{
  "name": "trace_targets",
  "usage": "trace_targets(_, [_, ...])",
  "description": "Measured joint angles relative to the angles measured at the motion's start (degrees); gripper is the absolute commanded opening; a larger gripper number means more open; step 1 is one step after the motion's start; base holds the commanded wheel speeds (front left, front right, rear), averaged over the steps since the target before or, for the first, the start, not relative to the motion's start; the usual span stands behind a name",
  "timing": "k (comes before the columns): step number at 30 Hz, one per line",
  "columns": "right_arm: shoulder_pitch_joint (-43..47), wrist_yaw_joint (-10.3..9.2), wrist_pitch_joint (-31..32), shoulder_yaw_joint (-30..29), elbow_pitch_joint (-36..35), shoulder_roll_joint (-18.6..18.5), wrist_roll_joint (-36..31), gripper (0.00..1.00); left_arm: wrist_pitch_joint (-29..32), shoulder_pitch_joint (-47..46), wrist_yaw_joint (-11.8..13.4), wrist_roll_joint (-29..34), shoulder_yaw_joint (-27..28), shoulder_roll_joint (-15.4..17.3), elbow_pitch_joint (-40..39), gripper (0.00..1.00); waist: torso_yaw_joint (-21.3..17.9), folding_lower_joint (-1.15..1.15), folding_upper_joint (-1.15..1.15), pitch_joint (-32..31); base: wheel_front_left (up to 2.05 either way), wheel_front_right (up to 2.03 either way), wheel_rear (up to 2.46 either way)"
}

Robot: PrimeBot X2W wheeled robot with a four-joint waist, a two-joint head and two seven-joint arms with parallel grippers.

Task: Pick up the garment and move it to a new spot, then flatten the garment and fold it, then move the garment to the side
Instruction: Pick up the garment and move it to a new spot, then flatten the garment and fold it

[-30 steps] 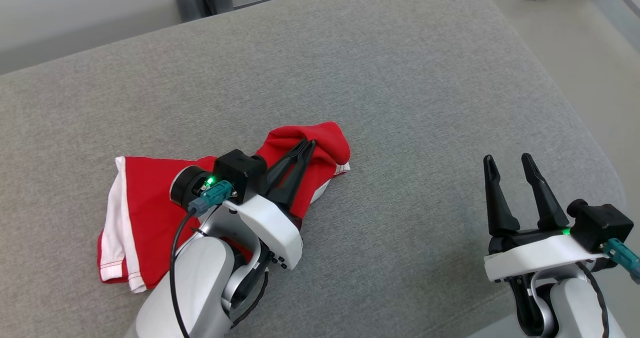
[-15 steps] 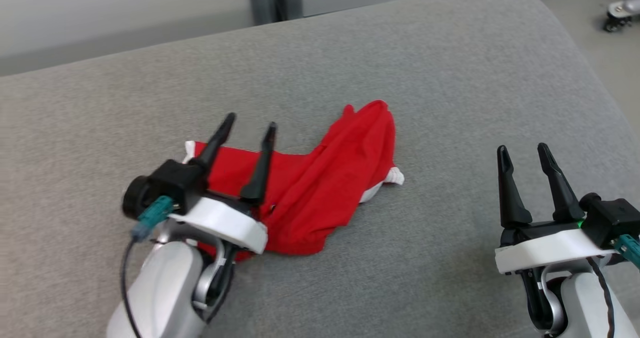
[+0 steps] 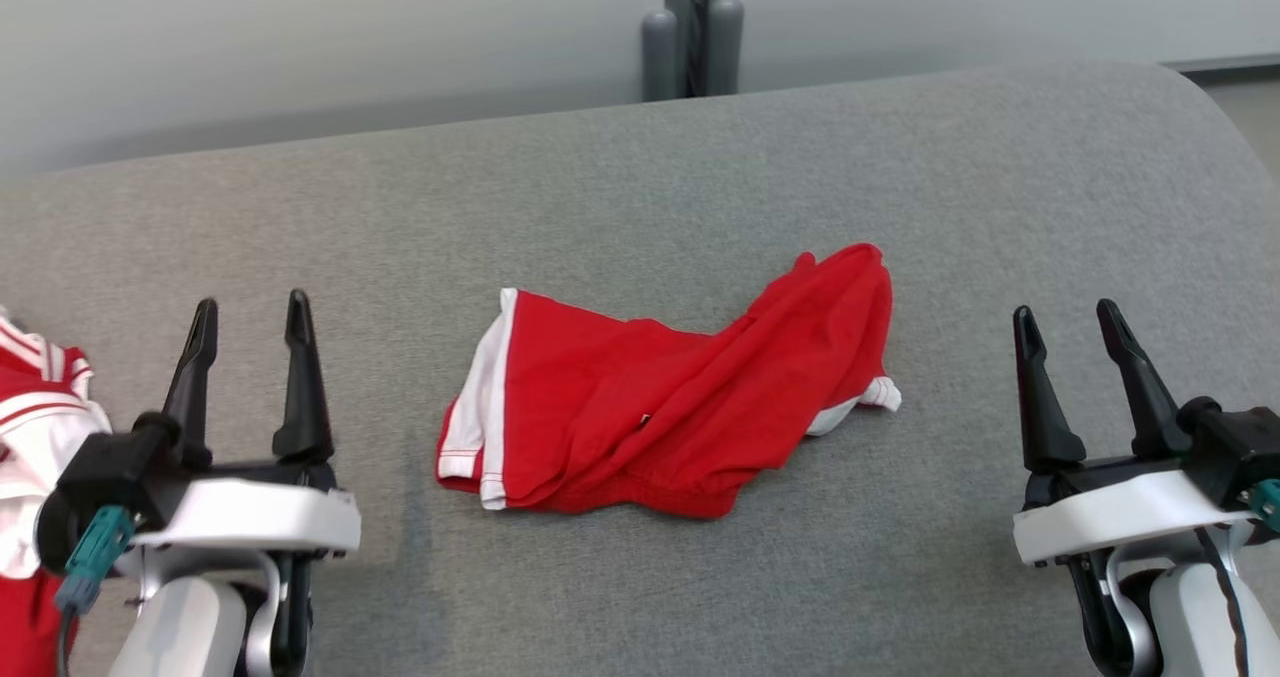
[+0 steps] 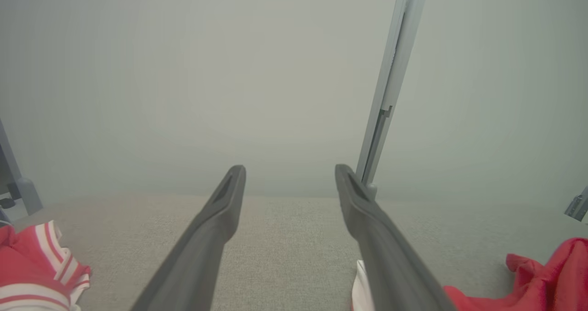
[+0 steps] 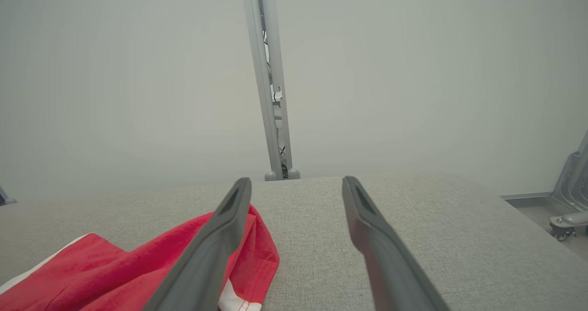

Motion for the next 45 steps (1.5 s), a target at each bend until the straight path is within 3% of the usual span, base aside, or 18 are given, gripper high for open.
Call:
trace_targets(11, [5.0,0.00,3.6,-0.8,-2.8,-0.8,-2.0,1.00,3.0,8.5,0.4,-0.3,-0.1,3.4,-5.0,1.00,2.9,0.00,0.00,-5.4,0.00,0.00,0.00])
trace_targets(23, [11.4,0.00,7.8,-2.2,-8.2,-0.2,-2.3,1.00,7.2,12.8,1.8,0.1,-2.4,3.7,-7.5,1.00,3.6,0.00,0.00,-10.0,0.00,0.00,0.00])
trace_targets(45, [13.5,0.00,9.6,-1.4,-10.3,0.7,-2.6,1.00,9.2,14.0,3.5,-0.4,-2.4,4.2,-7.6,1.00,2.6,0.00,0.00,-10.4,0.00,0.00,0.00])
